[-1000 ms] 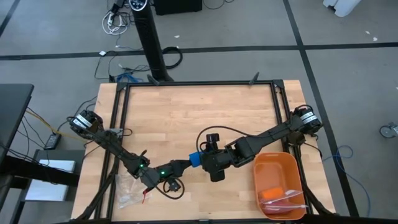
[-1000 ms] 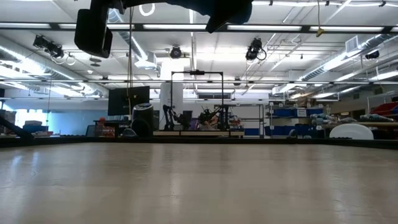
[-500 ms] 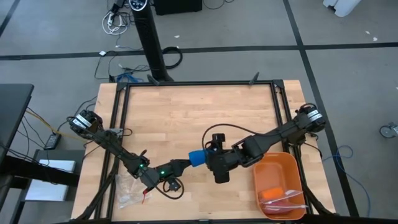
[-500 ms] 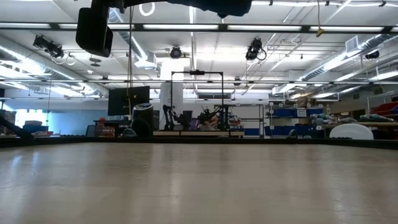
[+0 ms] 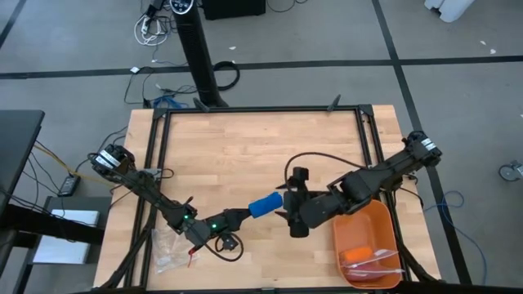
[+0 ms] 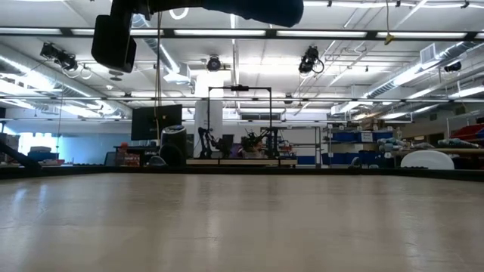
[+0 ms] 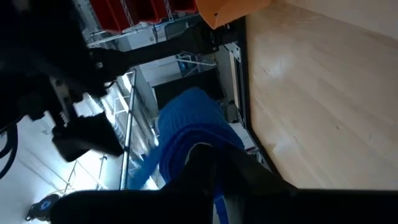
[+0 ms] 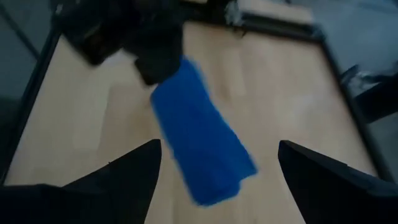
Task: Roll bandage
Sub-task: Roll the blue bandage
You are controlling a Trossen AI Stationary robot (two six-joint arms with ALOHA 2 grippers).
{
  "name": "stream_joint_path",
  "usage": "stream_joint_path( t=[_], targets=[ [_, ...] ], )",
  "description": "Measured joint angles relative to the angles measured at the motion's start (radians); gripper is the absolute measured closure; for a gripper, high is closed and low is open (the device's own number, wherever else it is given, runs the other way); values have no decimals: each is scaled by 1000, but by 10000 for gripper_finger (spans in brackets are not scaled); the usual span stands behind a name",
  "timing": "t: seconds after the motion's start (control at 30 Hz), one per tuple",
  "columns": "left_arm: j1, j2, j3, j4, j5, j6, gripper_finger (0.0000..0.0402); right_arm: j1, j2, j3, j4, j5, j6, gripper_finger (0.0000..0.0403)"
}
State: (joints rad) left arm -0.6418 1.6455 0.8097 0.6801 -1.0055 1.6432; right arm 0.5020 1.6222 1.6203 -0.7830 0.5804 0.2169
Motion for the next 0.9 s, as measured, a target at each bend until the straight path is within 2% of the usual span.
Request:
stream_joint_path(
  t=[0.13,0.23,0.33,0.47,0.53,0.67,0.9],
  targets=[
    [0,0,0,1,0,0,384,-1,0,0,69,12,-33,97],
    [0,0,0,2,0,0,384,-1,23,0,107,-13,-81,140],
    [0,0,0,2,1,0,384,-12,56,0,154,-28,-138,217],
    [0,0,0,0,5,3,384,-49,87,0,214,-31,-226,352],
    [0,0,0,-1,5,10,384,-73,95,0,222,-65,-252,388],
    [0,0,0,-2,6,24,384,-133,94,0,204,-207,-233,382],
    [0,0,0,3,12,34,384,-191,105,0,153,-384,-212,398]
  ],
)
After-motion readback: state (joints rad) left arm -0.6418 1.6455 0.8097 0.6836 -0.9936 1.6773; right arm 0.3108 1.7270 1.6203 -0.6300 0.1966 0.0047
